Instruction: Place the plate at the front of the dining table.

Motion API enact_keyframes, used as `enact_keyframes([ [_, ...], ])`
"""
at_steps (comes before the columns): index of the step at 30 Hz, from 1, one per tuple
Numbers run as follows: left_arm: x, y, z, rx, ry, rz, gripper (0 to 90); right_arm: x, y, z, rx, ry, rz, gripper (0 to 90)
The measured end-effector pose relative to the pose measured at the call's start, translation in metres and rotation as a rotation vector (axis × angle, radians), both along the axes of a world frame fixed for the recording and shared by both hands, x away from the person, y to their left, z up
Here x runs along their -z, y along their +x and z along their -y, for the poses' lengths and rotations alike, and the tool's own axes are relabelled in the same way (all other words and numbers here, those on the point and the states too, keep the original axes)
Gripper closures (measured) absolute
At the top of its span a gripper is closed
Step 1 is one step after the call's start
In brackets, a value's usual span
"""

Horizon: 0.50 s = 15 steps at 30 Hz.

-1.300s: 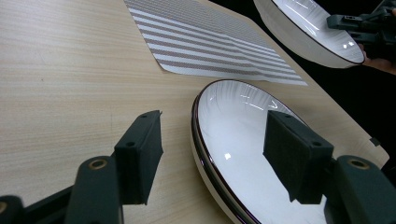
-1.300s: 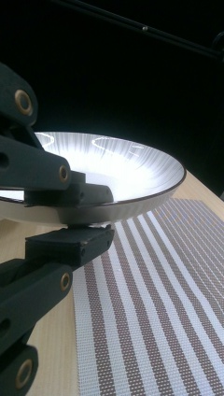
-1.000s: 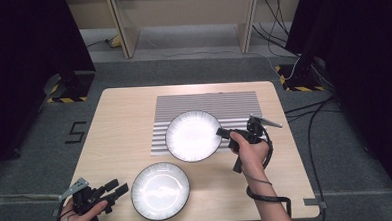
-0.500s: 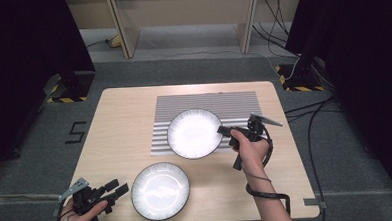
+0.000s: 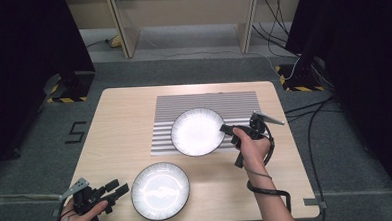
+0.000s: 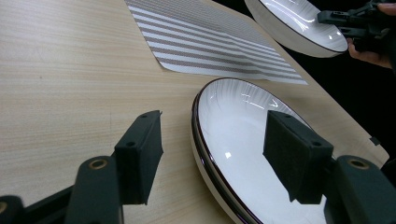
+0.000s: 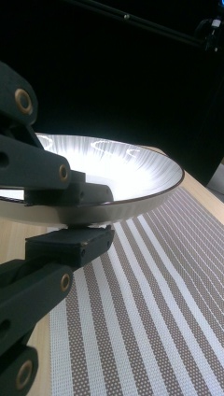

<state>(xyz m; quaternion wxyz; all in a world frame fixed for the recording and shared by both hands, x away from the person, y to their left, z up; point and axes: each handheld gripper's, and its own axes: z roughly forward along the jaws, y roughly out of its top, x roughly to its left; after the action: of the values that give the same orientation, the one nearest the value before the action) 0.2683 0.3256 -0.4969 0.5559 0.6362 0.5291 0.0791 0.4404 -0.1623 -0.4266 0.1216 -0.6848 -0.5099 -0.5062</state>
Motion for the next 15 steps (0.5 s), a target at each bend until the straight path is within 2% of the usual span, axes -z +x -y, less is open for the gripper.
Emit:
enact_keyframes([
  [15, 0.0006, 0.0002, 0.0002, 0.001, 0.001, -0.001, 36.7, 0.0034, 0.0070, 0.0025, 0.023, 0.005, -0.006, 77.8],
])
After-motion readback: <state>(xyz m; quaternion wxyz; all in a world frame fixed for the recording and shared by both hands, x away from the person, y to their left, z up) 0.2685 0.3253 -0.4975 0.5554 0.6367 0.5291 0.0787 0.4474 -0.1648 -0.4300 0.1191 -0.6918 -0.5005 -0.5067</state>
